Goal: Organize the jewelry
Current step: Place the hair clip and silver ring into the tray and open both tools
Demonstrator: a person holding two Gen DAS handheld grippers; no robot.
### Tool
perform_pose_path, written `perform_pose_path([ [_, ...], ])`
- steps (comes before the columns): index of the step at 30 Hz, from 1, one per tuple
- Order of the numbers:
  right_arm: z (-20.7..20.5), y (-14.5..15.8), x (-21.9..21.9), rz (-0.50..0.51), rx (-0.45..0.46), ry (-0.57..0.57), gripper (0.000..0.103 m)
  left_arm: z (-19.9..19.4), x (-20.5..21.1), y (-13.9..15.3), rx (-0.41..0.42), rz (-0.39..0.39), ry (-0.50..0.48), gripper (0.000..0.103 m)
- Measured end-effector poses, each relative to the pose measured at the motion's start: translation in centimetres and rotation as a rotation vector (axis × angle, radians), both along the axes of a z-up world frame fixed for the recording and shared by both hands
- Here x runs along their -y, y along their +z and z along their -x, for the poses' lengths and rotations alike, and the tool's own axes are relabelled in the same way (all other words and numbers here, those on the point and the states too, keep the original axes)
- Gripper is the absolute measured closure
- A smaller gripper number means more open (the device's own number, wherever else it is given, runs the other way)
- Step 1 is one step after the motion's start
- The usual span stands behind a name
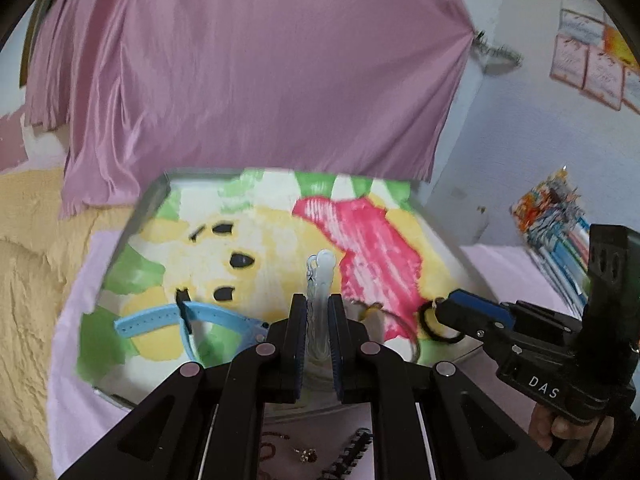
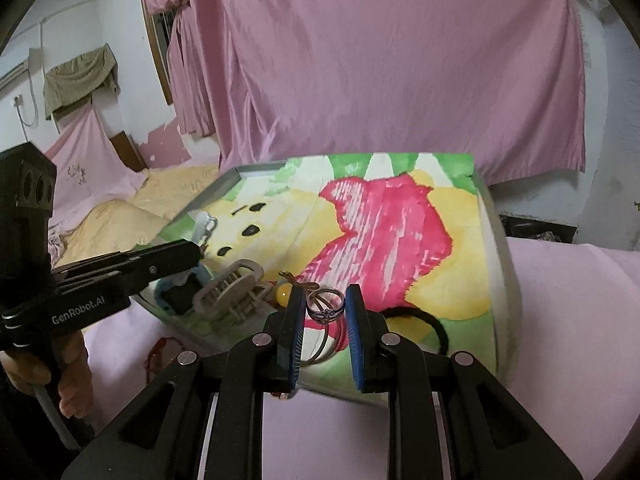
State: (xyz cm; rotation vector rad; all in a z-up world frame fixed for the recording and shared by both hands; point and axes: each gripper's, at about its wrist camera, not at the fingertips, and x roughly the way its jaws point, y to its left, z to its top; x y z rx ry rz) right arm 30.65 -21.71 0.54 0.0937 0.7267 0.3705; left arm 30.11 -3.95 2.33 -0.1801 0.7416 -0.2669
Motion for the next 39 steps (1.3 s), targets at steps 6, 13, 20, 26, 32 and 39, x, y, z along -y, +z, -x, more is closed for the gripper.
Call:
perform_pose_path([
  [6, -1.2, -1.8, -0.4, 0.016, -0.054, -0.007, 0.085, -1.2, 0.7, -1.3, -0.054, -0.033, -0.009, 0.092],
  [13, -2.0, -3.0, -0.7, 0.024, -0.109, 0.001, 0.085, -1.5, 1.0, -1.8, -0.075, -0.042, -0.014, 0.092],
  [20, -1.5, -2.5, -0.4, 0.026, -0.097, -0.012, 0.080, -1.1, 0.9, -1.6, -0.075, -0.026, -0.011, 0.081],
  [26, 0.3, -0.6, 0.7, 0.008, -0.009, -0.053, 0.066, 0.5, 0.1, -0.6, -0.008, 0.038, 0.011, 0.045],
  [32, 3.7, 1.7, 1.9, -0.026, 0.128, -0.105, 0.050, 3.2, -1.3, 0.9, 0.085, 0.063, 0.071, 0.034],
  [39, 7.9, 3.6, 2.0, -0.060, 0.276, -0.116, 0.025, 7.2, -2.3, 2.5, 0.214, 0.066, 0.131, 0.008],
])
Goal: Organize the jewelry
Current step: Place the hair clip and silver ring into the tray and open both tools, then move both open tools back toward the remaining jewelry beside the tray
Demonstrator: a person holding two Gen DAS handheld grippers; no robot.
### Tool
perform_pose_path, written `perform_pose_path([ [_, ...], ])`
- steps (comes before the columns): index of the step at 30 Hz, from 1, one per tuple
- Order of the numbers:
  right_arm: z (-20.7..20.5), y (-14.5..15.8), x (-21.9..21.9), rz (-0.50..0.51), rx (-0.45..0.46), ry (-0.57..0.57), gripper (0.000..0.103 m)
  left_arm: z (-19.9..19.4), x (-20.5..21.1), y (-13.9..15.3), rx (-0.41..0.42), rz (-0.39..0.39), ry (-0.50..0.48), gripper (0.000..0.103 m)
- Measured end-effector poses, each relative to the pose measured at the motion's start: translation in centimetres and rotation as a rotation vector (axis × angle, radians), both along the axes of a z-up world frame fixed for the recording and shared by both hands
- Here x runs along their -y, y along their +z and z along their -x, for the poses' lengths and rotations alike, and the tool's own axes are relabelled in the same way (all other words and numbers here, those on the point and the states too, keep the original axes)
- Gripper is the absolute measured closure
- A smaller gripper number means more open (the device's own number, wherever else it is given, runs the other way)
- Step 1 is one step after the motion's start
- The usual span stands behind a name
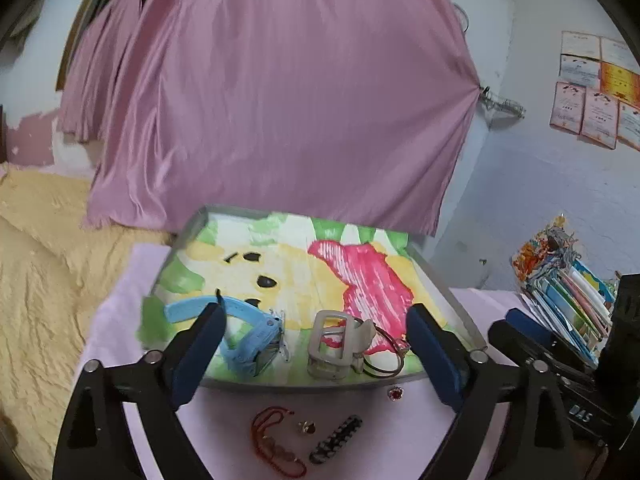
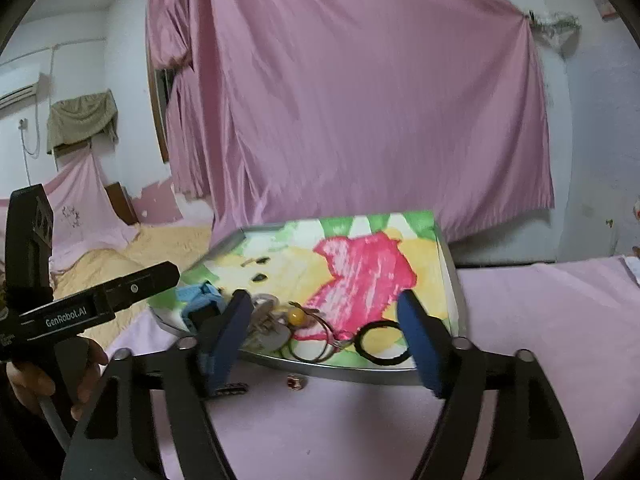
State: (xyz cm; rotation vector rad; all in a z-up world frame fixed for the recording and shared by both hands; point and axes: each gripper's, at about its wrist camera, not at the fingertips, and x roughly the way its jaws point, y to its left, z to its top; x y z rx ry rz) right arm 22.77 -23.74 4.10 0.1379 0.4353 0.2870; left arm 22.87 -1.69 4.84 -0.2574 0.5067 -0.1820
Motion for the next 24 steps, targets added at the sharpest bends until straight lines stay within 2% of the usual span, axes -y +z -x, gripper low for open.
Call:
perform_pose_path([
  [2, 1.3, 0.3, -0.3, -0.003, 0.045, -0.001, 0.017, 1.4, -0.1, 0.3, 0.045, -0.024, 0.019, 0.005],
  [5, 3.0, 0.5, -0.5, 0.001, 0.089, -0.007, 0.012, 3.2, -0.5, 0.7, 0.107, -0.055, 0.043, 0.001],
  [9, 4.8, 0.4, -0.8, 0.001, 0.124, -0.015, 0.011, 5.2, -1.1, 0.9, 0.151, -0.077, 0.059, 0.001],
  [15, 6.6, -0.1, -1.6, 0.021, 0.135, -0.007, 0.010, 7.5, -2.0, 0.2, 0.165, -0.129, 0.065, 0.001],
  [24, 7.7, -1.3, -3.2, 0.071, 0.105, 0.026, 0.010, 9.3, -3.2, -1.5, 0.131, -0.209, 0.051, 0.001],
])
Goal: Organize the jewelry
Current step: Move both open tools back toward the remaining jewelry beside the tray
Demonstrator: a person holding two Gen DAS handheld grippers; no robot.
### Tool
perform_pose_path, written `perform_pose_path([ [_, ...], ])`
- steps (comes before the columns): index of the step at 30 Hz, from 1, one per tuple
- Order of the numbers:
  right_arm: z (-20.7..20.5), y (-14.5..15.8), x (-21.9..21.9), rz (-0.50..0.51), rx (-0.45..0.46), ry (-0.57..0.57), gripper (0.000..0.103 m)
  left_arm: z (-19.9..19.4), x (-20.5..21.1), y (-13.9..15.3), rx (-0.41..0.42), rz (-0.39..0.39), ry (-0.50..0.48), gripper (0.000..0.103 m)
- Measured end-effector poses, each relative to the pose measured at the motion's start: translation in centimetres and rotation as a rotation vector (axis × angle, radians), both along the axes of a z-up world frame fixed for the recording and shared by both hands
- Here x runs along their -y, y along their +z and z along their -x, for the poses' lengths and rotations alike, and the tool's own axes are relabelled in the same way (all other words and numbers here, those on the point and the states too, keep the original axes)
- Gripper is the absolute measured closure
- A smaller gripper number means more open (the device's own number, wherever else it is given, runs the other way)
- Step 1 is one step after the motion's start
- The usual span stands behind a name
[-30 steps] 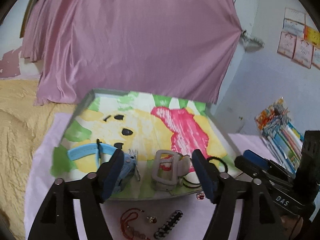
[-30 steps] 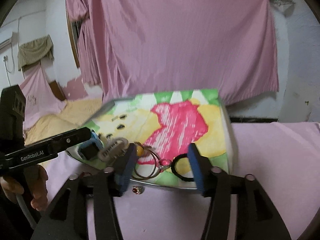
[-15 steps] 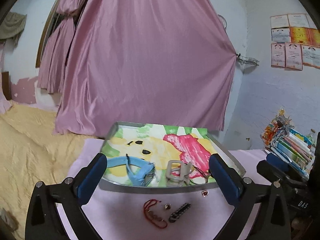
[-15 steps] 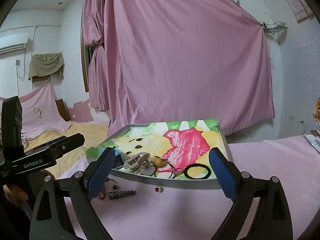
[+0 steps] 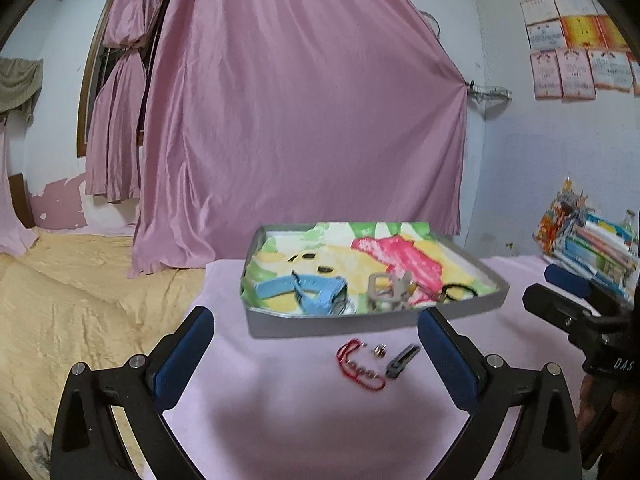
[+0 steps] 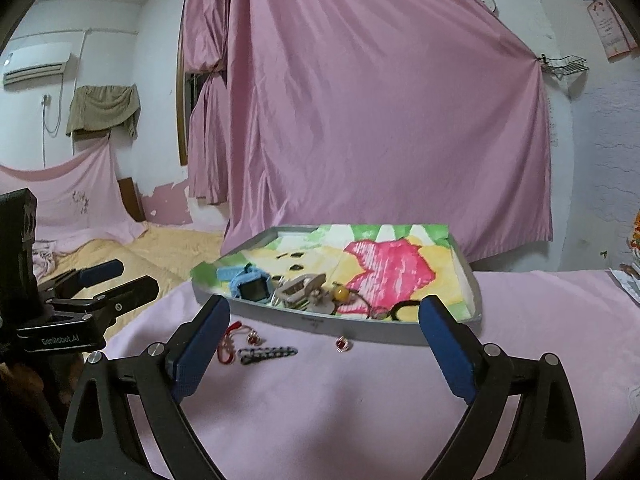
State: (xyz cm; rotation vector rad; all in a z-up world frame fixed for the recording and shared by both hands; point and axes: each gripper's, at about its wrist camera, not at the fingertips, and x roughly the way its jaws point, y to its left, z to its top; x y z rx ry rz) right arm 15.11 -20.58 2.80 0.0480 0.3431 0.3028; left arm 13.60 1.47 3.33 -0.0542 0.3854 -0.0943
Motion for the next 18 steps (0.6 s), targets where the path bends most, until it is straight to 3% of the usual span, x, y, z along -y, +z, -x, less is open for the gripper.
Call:
perform_pose_path([
  [5, -0.4, -0.8, -0.7, 0.025, -0.052, 0.014, 0.010, -0.1, -0.4, -1.0, -0.049, -0.026, -0.013, 0.001],
  [18, -3.7, -2.9, -0.5, 0.042, -0.252, 0.017, 0.010, -3.2, 0.0, -3.5, -0.265, -0.039, -0.048, 0.001],
])
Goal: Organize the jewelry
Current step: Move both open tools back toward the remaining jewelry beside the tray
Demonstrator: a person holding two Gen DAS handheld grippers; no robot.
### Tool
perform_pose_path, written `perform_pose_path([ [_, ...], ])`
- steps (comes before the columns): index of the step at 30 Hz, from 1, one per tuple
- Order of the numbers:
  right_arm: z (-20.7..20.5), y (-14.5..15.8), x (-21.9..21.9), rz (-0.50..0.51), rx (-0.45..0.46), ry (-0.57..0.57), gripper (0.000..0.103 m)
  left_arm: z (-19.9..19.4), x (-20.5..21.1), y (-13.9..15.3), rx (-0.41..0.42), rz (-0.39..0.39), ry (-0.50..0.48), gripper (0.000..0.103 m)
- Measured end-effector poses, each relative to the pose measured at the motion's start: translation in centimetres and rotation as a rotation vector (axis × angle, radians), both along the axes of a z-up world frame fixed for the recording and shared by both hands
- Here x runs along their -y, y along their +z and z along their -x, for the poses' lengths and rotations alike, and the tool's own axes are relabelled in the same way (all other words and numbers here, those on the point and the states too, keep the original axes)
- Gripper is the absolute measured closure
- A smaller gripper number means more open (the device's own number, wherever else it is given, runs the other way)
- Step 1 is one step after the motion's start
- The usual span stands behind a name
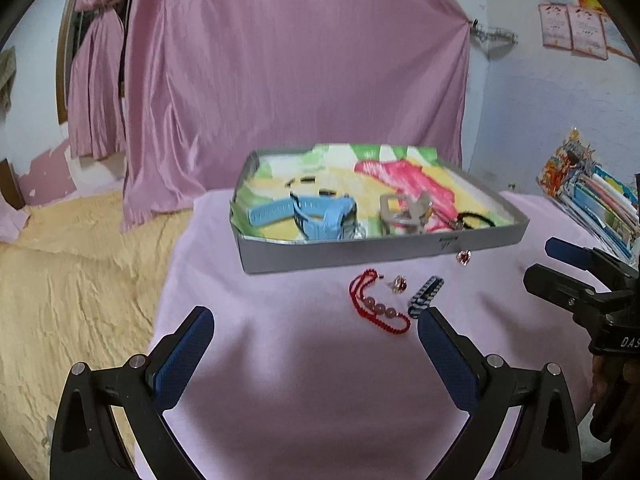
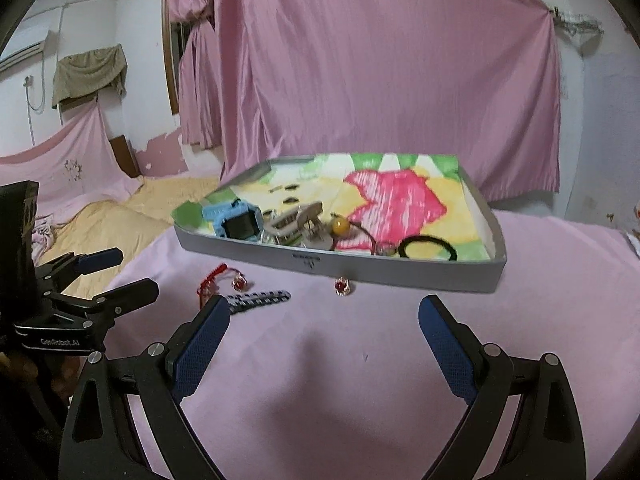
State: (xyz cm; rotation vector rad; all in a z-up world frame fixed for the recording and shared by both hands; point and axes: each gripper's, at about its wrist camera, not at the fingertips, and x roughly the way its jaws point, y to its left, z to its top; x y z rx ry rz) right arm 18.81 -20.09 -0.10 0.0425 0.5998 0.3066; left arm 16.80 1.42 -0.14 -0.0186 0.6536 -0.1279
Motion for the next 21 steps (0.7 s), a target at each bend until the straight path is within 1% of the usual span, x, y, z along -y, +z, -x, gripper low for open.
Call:
perform_pose_path([
  [3, -1.2, -0.4, 0.3, -0.011, -0.055, -0.004, 0.010, -0.9, -0.1, -0.3, -0.051, 0.026, -0.010, 0.001],
  [5, -2.1, -0.7, 0.7, -0.035, -0.093, 0.000, 0.010, -1.7, -0.2, -0.5, -0.090, 0.058, -0.014, 0.001],
  [8, -3.3, -1.0, 1.1, -0.062, -0.139, 0.002, 0.010, -2.6, -0.3, -0.8, -0.117, 0.081, -0.008, 0.001],
  [12, -4.4, -1.3, 1.2, -0.058, -0.178, -0.007, 0.011, -3.8, 0.0, -1.0, -0.145, 0.092, -0.021, 0.001],
  [13, -4.7, -1.4, 1.2, -0.061, -0.186, -0.009, 0.016, -4.1, 0.2, -1.0, -0.150, 0.093, -0.026, 0.001],
  [14, -4.9, -1.5, 1.1, -0.063, -0.194, -0.011, 0.026, -4.3, 0.4, -1.0, -0.154, 0.094, -0.035, 0.001],
  [15, -5.2, -1.6, 1.0, -0.061, -0.203, -0.013, 0.031, -4.5, 0.6, -1.0, -0.157, 0.093, -0.043, 0.004],
  [16, -5.5, -1.7, 0.9, -0.057, -0.209, -0.014, 0.039, -4.7, 0.9, -1.1, -0.161, 0.091, -0.050, 0.010],
  [19, -6.3, -2.1, 0.4, -0.055, -0.235, -0.010, 0.041, -5.3, 1.6, -1.4, -0.181, 0.087, -0.073, 0.020],
  [20, -6.3, -2.1, 0.4, -0.054, -0.238, -0.009, 0.045, -5.5, 1.7, -1.5, -0.185, 0.086, -0.076, 0.023],
  [21, -6.4, -2.2, 0.2, -0.051, -0.241, -0.006, 0.048, -5.6, 1.8, -1.6, -0.191, 0.087, -0.079, 0.028],
])
